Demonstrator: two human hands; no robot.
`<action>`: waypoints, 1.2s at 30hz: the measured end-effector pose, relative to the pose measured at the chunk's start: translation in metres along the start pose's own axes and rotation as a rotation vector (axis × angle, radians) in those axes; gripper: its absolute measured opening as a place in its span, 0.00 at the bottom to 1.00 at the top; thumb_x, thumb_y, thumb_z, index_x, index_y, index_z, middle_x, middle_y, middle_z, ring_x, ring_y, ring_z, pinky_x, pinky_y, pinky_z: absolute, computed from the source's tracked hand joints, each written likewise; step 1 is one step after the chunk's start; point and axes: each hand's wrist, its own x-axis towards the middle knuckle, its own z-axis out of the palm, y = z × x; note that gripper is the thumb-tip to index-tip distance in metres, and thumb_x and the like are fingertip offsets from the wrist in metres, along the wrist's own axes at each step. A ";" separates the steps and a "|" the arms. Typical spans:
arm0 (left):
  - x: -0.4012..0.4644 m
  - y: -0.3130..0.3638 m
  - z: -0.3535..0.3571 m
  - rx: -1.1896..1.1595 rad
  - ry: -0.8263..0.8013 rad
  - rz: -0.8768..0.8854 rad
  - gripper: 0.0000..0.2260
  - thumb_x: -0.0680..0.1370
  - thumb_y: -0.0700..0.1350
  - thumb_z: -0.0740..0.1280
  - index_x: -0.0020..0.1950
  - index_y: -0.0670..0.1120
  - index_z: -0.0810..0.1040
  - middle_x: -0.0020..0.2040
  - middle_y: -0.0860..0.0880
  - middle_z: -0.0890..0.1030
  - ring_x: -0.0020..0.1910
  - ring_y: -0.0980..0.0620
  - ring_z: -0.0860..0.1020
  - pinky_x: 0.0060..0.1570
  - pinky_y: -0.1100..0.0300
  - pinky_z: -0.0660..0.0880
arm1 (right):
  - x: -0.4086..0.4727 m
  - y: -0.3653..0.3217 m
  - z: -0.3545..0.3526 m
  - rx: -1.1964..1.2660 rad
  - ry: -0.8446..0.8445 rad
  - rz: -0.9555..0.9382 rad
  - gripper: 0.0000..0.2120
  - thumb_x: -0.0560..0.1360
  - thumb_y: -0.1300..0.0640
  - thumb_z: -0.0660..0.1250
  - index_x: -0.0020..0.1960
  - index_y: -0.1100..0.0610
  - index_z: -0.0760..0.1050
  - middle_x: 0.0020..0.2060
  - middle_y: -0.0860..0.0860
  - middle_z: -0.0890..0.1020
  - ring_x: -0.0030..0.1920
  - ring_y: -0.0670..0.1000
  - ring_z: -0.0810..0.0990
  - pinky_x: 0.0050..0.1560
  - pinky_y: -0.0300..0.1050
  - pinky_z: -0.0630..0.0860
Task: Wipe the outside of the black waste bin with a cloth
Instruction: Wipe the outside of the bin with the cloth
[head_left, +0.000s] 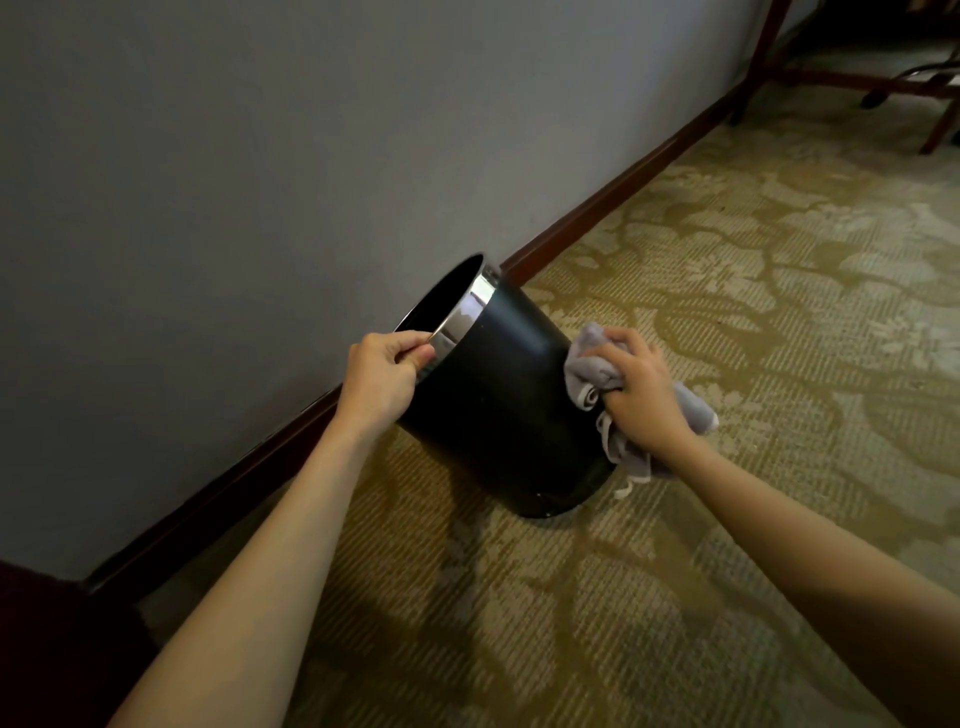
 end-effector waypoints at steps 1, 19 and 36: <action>-0.001 0.001 0.002 0.006 -0.002 0.011 0.09 0.78 0.39 0.65 0.54 0.47 0.83 0.44 0.59 0.81 0.41 0.73 0.77 0.35 0.80 0.69 | -0.005 0.003 0.004 -0.016 0.010 0.023 0.19 0.69 0.67 0.65 0.57 0.53 0.78 0.64 0.53 0.71 0.58 0.60 0.69 0.59 0.58 0.67; -0.003 0.029 0.031 0.169 -0.028 0.082 0.09 0.77 0.45 0.67 0.54 0.50 0.83 0.45 0.56 0.82 0.51 0.50 0.79 0.56 0.47 0.75 | -0.122 -0.020 0.083 -0.552 -0.618 -0.687 0.14 0.72 0.51 0.68 0.56 0.53 0.77 0.55 0.53 0.77 0.53 0.55 0.75 0.52 0.49 0.75; 0.000 0.021 0.021 0.139 -0.022 0.130 0.09 0.77 0.39 0.66 0.53 0.47 0.84 0.39 0.64 0.79 0.40 0.70 0.77 0.36 0.81 0.67 | -0.049 0.045 -0.013 -0.400 -0.294 -0.280 0.11 0.68 0.66 0.69 0.49 0.58 0.80 0.48 0.57 0.79 0.45 0.50 0.68 0.52 0.45 0.67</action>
